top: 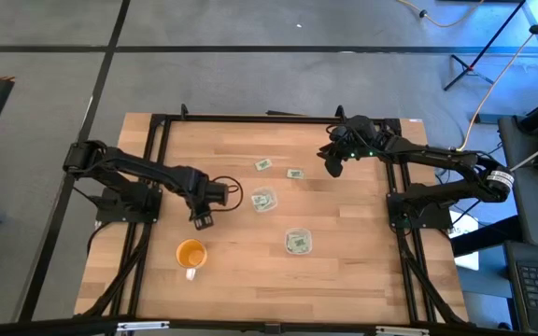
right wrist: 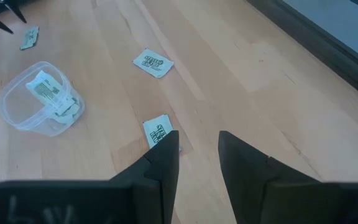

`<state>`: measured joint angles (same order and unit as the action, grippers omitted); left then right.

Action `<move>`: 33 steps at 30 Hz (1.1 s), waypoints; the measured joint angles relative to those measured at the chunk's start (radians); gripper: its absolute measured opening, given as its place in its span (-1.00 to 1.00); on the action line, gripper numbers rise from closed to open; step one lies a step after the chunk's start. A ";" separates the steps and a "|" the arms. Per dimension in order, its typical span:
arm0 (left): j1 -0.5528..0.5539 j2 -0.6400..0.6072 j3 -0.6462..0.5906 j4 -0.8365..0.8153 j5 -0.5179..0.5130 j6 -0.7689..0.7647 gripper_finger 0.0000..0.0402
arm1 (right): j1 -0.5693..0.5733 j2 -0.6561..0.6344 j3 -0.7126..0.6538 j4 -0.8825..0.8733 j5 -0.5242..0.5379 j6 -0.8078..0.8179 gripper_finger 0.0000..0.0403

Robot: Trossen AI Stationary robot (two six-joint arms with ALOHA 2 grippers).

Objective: Pick and place Stevia / Truvia into bins
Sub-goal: Put the green stevia packet into the top transparent container

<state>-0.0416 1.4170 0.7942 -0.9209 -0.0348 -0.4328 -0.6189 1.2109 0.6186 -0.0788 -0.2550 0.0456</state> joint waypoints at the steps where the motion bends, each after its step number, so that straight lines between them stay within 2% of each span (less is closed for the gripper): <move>1: -0.003 0.000 -0.001 0.012 0.000 -0.003 -0.34 | 0.000 0.000 0.000 0.000 0.000 0.000 -0.42; 5: -0.003 0.000 -0.001 0.052 -0.011 -0.025 -0.34 | 0.000 0.000 0.000 0.000 0.000 0.000 -0.42; 9: -0.006 0.007 -0.001 0.055 -0.044 0.017 -0.33 | 0.000 0.000 0.000 0.000 0.000 -0.001 -0.42; 20: -0.034 0.070 -0.001 0.088 -0.006 0.030 -0.14 | 0.000 0.000 0.000 0.000 0.000 0.000 -0.42; 33: -0.063 0.078 -0.019 0.101 -0.047 0.027 -0.26 | 0.000 0.000 0.000 -0.001 0.001 0.001 -0.42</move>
<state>-0.1042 1.4952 0.7748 -0.8202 -0.0821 -0.4060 -0.6188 1.2108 0.6184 -0.0793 -0.2537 0.0467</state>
